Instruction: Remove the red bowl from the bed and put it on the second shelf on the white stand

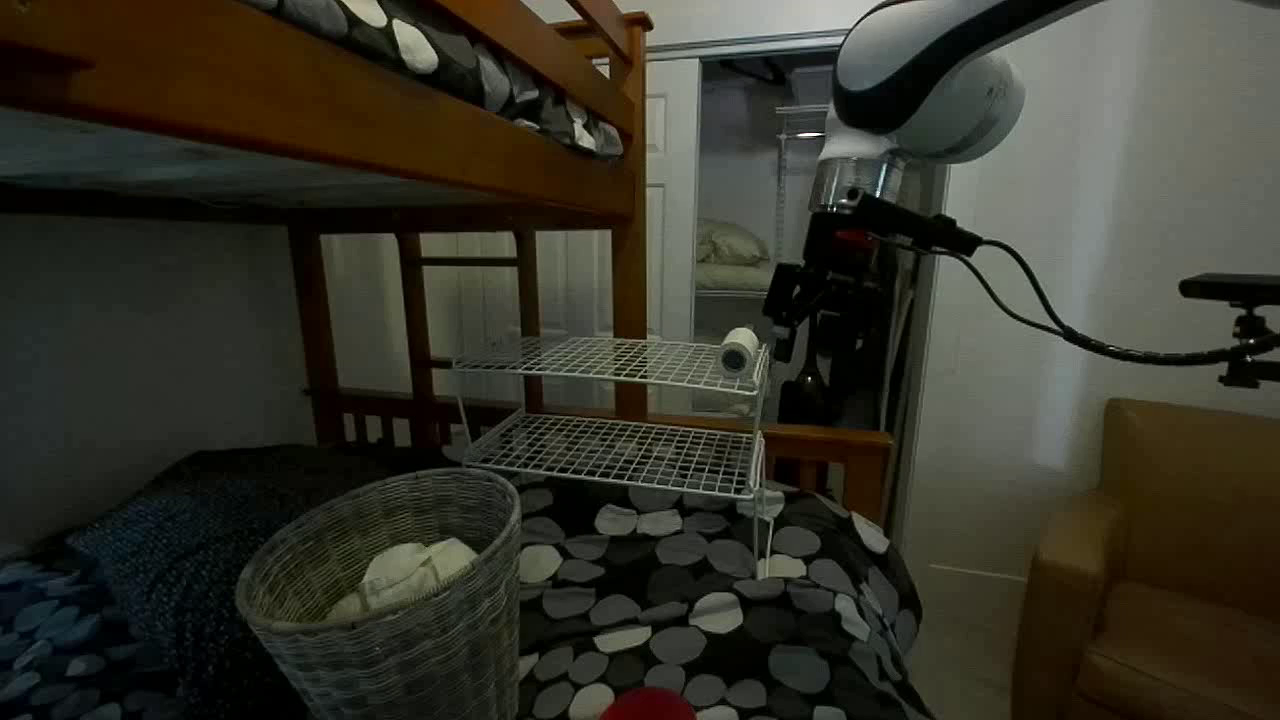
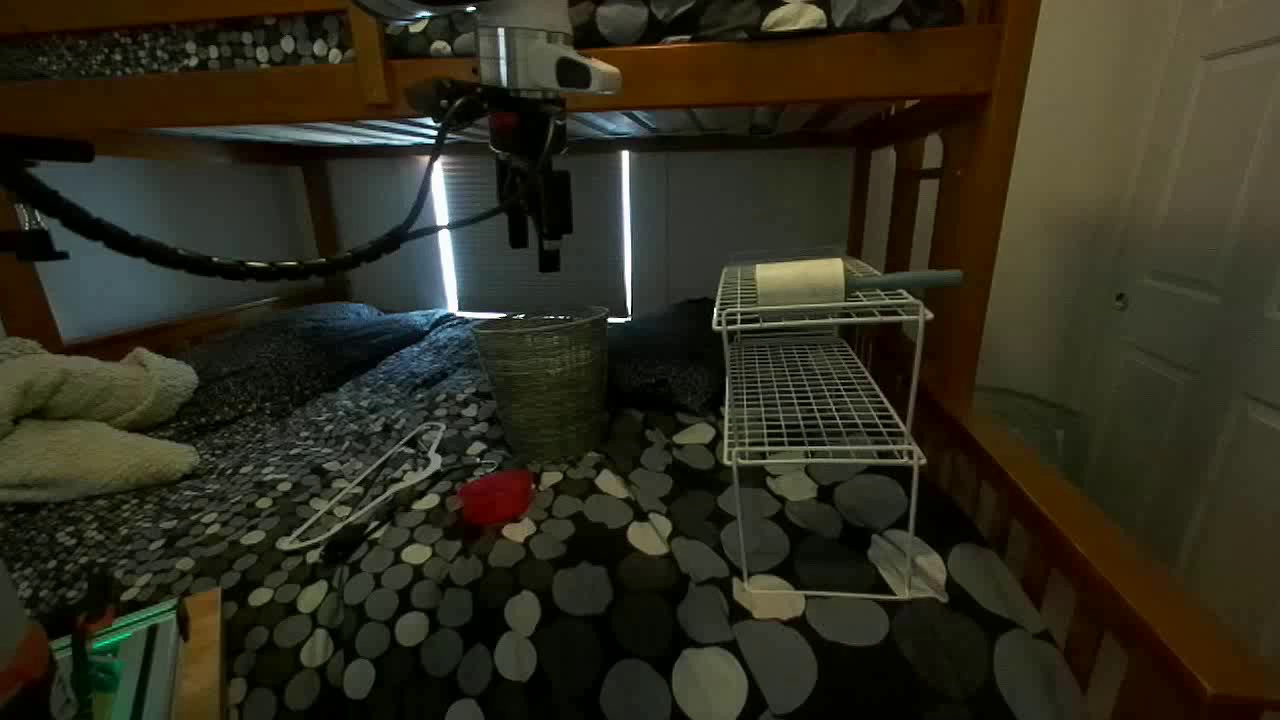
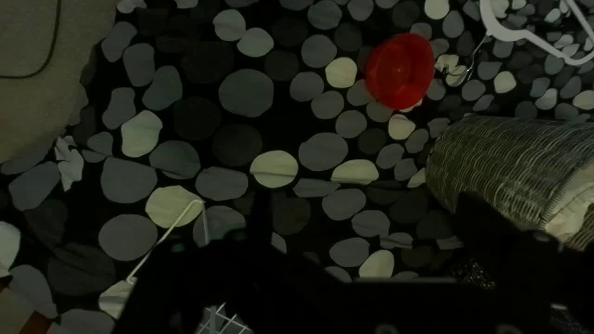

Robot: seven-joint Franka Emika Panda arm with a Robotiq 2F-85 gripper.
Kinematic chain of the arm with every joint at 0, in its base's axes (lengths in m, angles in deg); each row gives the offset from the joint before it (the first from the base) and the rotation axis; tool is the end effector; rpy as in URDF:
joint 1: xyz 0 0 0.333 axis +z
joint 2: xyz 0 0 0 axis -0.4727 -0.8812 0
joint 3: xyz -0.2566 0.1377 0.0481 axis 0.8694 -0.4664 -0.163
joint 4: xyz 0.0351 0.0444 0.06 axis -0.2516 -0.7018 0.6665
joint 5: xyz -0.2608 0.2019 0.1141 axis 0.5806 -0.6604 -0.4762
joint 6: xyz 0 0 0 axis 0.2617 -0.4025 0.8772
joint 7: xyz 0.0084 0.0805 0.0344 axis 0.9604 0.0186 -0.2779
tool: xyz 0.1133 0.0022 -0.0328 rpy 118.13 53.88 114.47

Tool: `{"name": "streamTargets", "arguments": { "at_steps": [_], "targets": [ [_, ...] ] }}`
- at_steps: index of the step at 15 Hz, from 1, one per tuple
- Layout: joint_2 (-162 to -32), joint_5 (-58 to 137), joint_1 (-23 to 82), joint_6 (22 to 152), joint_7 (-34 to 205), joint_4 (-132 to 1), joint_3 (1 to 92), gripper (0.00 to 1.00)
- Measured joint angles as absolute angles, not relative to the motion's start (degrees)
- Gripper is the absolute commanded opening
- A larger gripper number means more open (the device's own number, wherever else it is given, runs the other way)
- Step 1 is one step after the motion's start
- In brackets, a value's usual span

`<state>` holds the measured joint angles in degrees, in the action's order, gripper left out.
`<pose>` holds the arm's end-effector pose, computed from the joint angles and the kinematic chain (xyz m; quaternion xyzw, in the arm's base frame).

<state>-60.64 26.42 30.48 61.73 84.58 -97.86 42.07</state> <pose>0.4210 0.0350 0.5207 -0.9953 0.0318 -0.0313 0.0865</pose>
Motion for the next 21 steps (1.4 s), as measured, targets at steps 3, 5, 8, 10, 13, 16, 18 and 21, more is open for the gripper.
{"name": "streamTargets", "arguments": {
  "at_steps": [3, 5, 8, 10, 13, 16, 18, 21],
  "targets": [
    [-60.6, 26.4, 30.5, 61.7, 84.6, -97.9, 42.1, 1.0],
    [-60.6, 26.4, 30.5, 61.7, 84.6, -97.9, 42.1, 1.0],
    [-60.6, 26.4, 30.5, 61.7, 84.6, -97.9, 42.1, 1.0],
    [-60.6, 26.4, 30.5, 61.7, 84.6, -97.9, 42.1, 1.0],
    [-62.3, 24.6, 31.4, 61.7, 83.1, -97.6, 41.3, 1.0],
    [-67.4, 20.9, 34.0, 59.9, 79.8, -96.0, 39.9, 1.0],
    [-71.6, 19.9, 35.4, 57.5, 78.0, -93.8, 38.7, 1.0],
    [-75.2, 20.1, 35.9, 55.0, 77.6, -91.4, 37.5, 1.0]
  ]
}}
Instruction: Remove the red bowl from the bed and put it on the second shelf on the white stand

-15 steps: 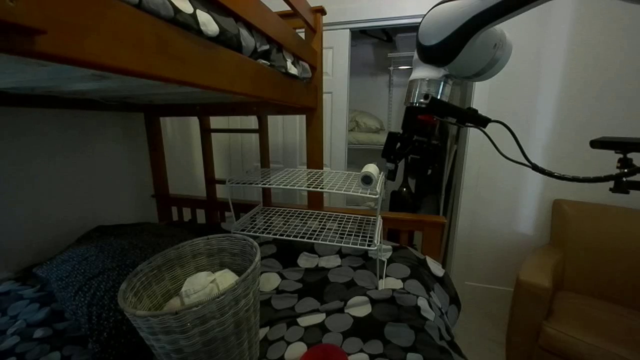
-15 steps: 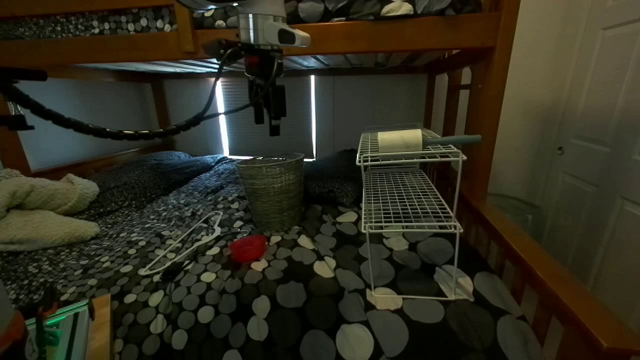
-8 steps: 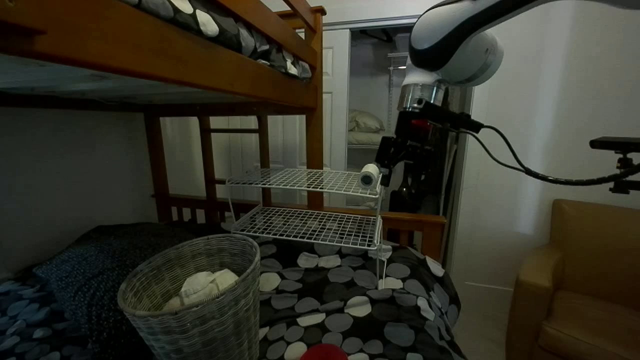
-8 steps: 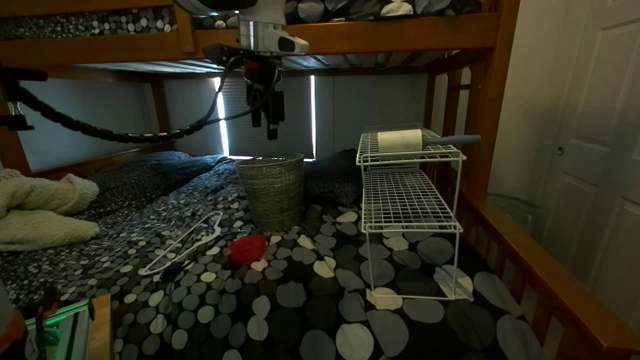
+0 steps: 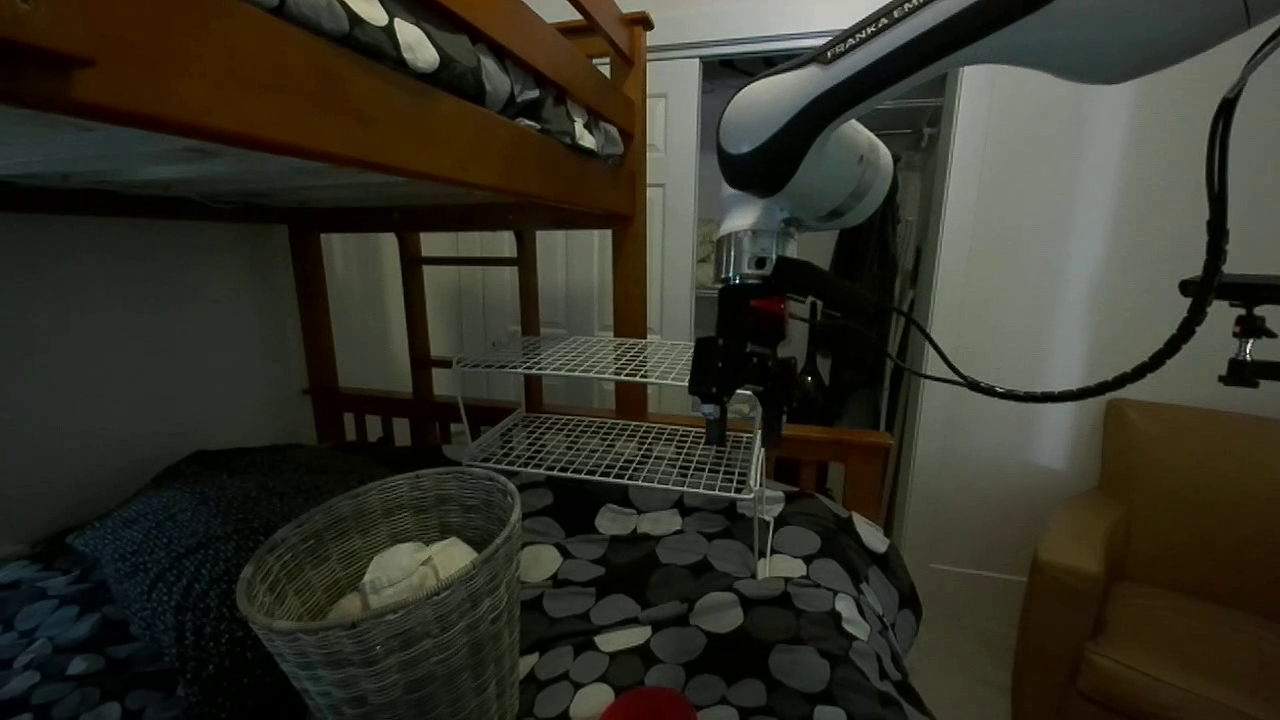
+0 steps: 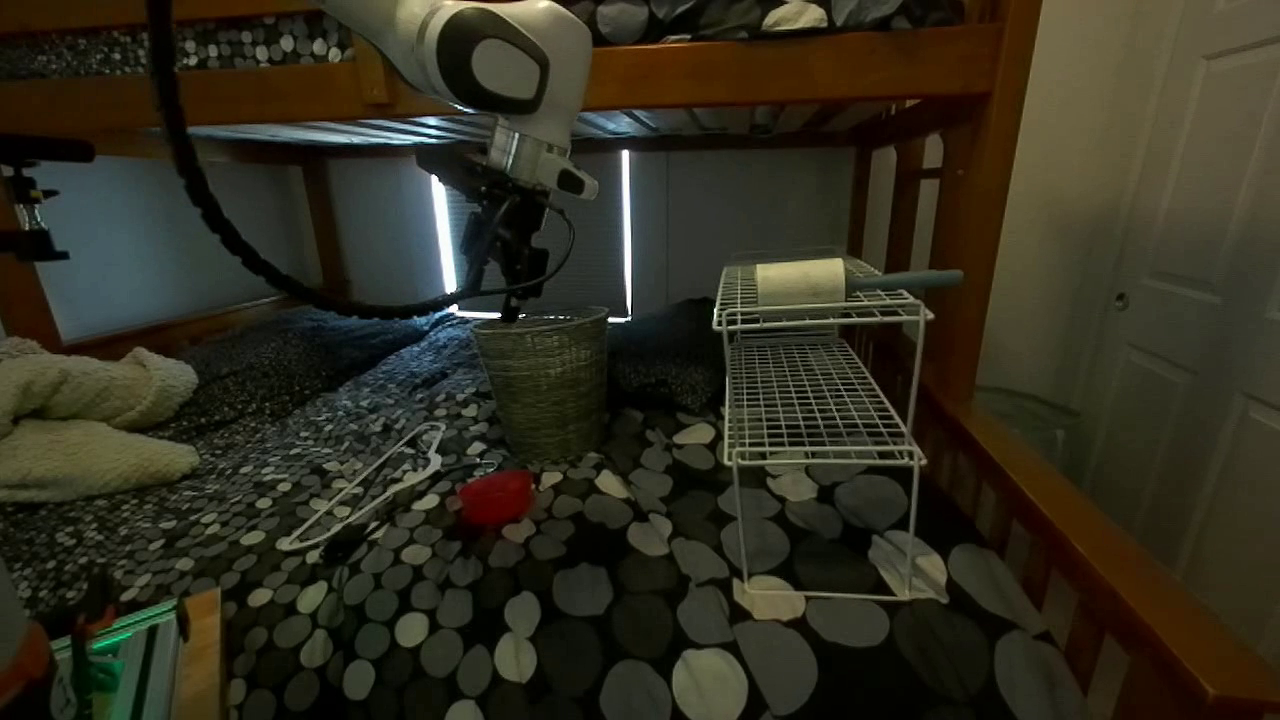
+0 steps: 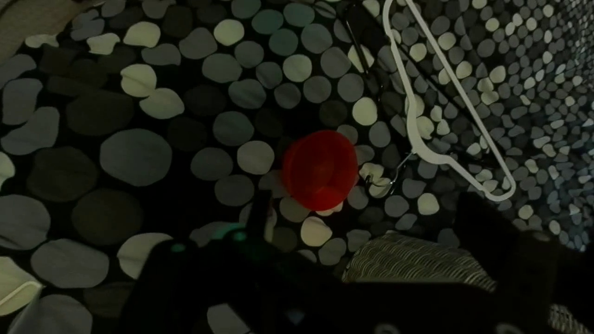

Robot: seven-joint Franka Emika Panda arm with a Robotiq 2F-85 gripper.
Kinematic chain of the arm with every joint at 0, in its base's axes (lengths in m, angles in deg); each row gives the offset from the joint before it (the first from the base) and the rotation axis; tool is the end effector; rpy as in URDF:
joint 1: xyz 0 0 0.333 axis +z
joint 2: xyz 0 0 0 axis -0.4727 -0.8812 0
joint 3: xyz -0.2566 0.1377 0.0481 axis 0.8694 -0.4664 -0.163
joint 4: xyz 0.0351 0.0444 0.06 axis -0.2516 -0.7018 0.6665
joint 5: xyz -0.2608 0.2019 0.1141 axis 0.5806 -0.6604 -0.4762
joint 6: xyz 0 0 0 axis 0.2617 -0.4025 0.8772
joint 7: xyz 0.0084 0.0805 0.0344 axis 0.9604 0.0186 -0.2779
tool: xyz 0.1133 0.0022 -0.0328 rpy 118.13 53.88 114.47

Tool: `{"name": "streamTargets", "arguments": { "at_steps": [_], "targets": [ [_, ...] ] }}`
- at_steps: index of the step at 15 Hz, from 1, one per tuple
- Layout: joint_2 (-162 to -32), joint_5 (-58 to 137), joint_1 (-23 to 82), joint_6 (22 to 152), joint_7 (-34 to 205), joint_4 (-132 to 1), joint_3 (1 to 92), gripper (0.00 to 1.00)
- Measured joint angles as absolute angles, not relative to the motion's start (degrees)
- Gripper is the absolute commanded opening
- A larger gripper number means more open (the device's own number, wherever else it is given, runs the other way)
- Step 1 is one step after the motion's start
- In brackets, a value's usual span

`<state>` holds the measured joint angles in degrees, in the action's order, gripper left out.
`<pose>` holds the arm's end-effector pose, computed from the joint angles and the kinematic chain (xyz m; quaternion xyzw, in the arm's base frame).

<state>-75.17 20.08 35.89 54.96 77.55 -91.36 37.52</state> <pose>0.4471 0.1296 0.4493 -0.9820 -0.0964 0.1022 0.1264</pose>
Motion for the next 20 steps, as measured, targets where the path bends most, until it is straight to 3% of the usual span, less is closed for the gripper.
{"name": "streamTargets", "arguments": {
  "at_steps": [6, 11, 20],
  "targets": [
    [-74.7, 20.0, 35.5, 52.6, 79.7, -92.2, 37.6, 1.0],
    [-77.1, 18.1, 36.0, 49.0, 84.4, -100.4, 35.8, 1.0],
    [-92.5, 19.8, 36.4, 67.3, 103.8, -105.9, 35.1, 1.0]
  ]
}}
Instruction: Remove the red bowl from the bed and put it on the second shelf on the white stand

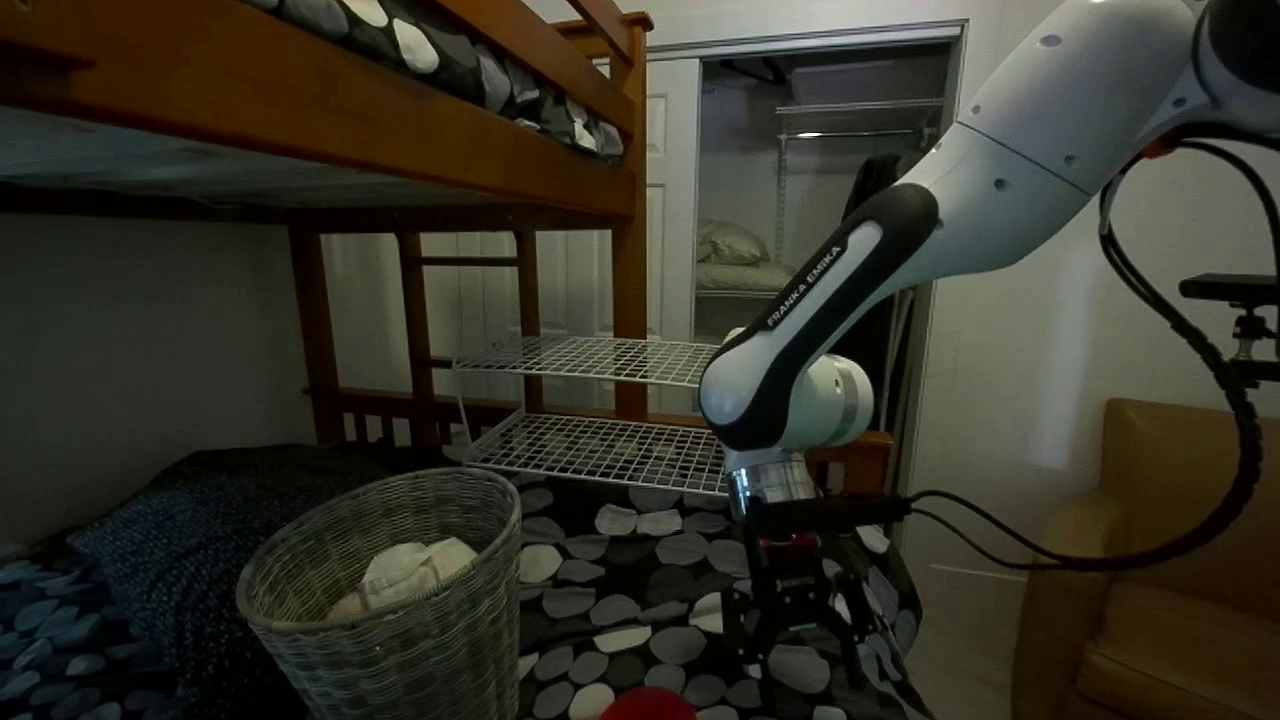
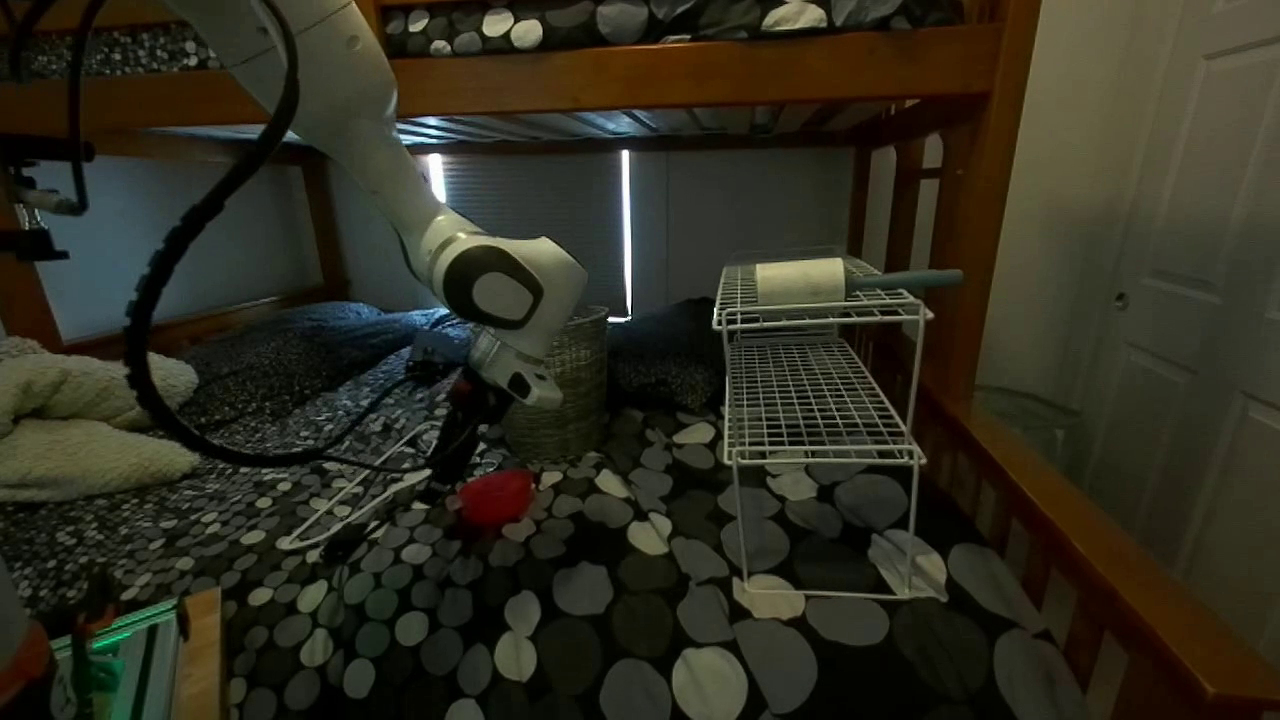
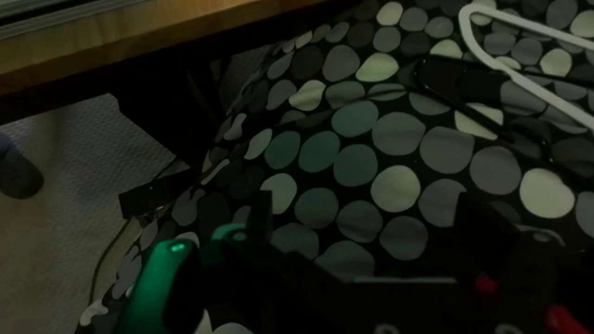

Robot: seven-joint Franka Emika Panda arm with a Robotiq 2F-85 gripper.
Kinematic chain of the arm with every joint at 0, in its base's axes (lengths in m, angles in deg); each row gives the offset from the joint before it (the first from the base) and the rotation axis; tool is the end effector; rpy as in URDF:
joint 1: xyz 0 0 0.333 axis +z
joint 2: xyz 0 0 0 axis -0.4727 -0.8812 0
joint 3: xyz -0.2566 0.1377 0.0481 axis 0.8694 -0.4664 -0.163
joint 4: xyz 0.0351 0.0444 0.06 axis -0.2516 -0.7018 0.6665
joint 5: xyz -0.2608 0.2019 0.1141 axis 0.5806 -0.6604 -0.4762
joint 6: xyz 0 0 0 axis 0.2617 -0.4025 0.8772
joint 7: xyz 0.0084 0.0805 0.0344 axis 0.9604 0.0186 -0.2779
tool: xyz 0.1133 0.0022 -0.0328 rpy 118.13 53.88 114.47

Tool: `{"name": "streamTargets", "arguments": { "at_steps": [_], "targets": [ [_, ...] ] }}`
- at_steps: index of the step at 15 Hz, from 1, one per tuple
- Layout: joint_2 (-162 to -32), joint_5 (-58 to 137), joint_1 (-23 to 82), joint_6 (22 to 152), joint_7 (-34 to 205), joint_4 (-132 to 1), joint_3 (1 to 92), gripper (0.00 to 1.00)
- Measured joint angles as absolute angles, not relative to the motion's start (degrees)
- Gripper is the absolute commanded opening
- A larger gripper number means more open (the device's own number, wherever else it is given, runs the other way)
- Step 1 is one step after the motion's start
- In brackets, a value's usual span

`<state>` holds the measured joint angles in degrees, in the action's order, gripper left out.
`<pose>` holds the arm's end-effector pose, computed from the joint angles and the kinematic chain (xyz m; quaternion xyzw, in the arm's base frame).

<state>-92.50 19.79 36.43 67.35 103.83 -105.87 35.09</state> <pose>0.4023 0.1355 0.2321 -0.9463 0.1495 0.2845 0.0352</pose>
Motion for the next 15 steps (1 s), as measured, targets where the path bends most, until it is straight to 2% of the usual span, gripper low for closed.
{"name": "streamTargets", "arguments": {
  "at_steps": [4, 7, 15],
  "targets": [
    [-94.0, 20.9, 36.4, 67.6, 105.2, -104.7, 35.6, 1.0],
    [-93.8, 30.6, 38.0, 67.2, 112.8, -102.5, 36.3, 1.0],
    [-96.6, 53.4, 44.1, 61.2, 128.8, -86.6, 36.4, 1.0]
  ]
}}
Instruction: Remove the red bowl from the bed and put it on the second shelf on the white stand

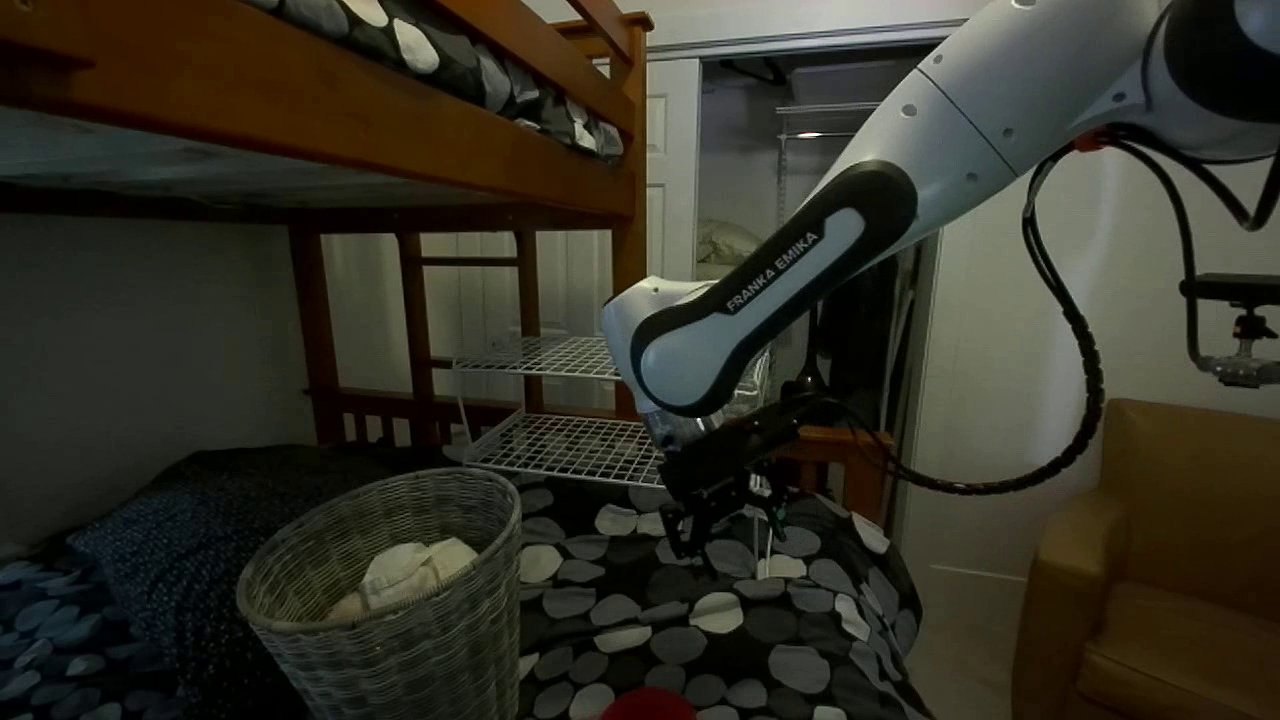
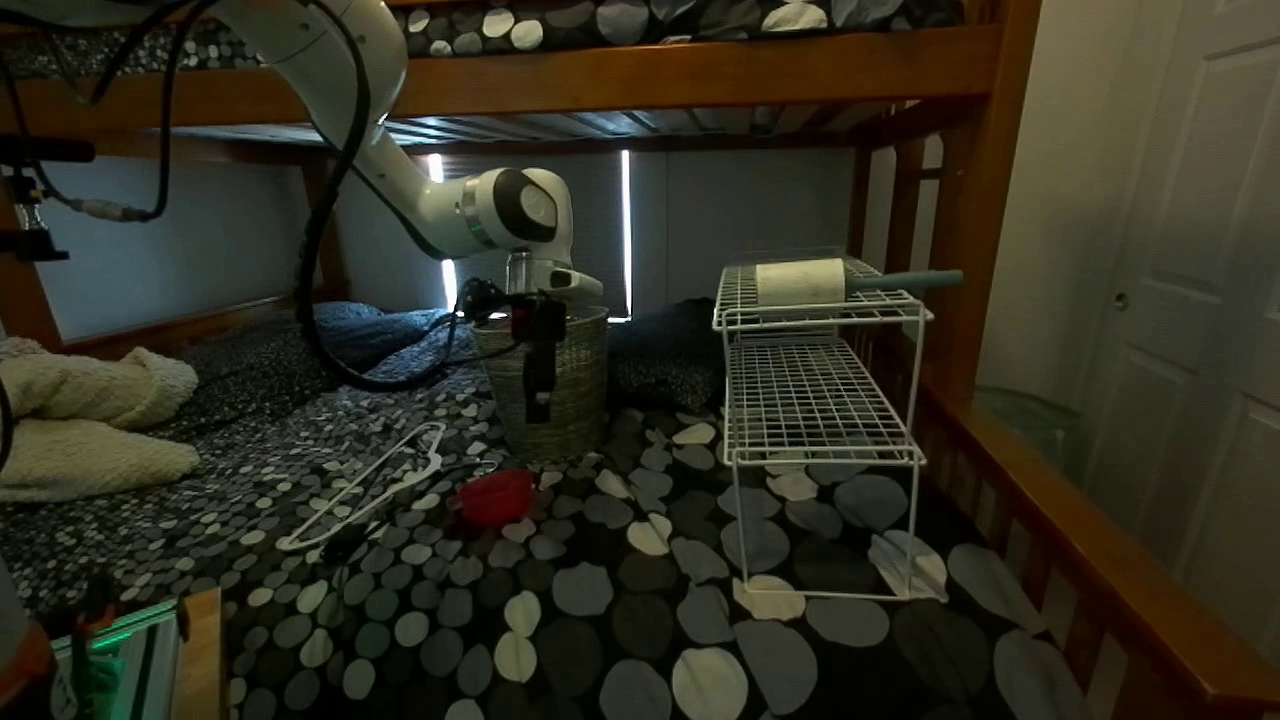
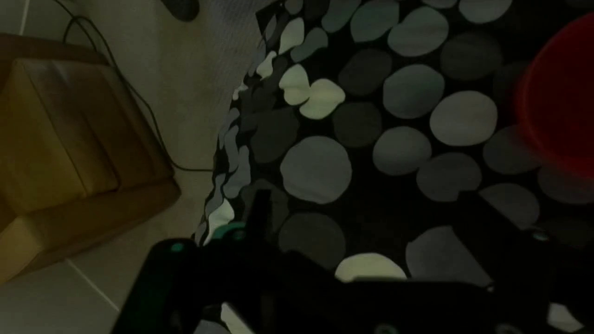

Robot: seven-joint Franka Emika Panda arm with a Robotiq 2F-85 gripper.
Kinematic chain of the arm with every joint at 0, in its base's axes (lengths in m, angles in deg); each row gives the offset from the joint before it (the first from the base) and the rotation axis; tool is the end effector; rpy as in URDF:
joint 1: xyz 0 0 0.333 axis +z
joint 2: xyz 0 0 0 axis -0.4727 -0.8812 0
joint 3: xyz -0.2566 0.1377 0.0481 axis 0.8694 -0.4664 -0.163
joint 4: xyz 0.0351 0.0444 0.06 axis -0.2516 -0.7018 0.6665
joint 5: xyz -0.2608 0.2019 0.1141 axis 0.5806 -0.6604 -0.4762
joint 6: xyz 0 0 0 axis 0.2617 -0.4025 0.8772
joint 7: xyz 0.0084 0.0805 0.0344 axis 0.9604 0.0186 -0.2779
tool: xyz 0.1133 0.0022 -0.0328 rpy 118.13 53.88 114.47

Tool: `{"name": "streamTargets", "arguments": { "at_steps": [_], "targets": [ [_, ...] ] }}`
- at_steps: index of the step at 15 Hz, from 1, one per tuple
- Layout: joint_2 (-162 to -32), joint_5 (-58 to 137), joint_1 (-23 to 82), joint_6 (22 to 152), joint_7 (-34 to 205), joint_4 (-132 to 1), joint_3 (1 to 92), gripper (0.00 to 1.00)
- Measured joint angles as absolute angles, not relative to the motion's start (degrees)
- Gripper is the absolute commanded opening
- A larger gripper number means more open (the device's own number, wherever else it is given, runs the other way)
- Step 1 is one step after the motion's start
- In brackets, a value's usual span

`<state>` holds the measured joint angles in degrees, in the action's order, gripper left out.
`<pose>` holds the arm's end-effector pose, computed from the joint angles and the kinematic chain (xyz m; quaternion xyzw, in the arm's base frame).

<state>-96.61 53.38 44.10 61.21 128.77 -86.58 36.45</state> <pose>0.4882 0.1695 0.3023 0.9663 -0.1464 -0.0838 0.1944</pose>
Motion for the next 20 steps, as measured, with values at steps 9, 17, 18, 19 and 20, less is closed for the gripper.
{"name": "streamTargets", "arguments": {
  "at_steps": [9, 17, 18, 19, 20],
  "targets": [
    [-102.9, 54.7, 44.4, 83.1, 125.0, -85.8, 36.4, 1.0],
    [-107.9, 56.2, 48.4, 97.4, 114.8, -86.9, 36.0, 1.0],
    [-107.5, 56.1, 48.7, 97.1, 114.5, -86.9, 36.0, 1.0],
    [-107.2, 56.1, 48.8, 96.9, 114.3, -86.9, 36.0, 1.0],
    [-107.0, 56.0, 48.8, 96.8, 114.1, -86.9, 36.1, 1.0]
  ]
}}
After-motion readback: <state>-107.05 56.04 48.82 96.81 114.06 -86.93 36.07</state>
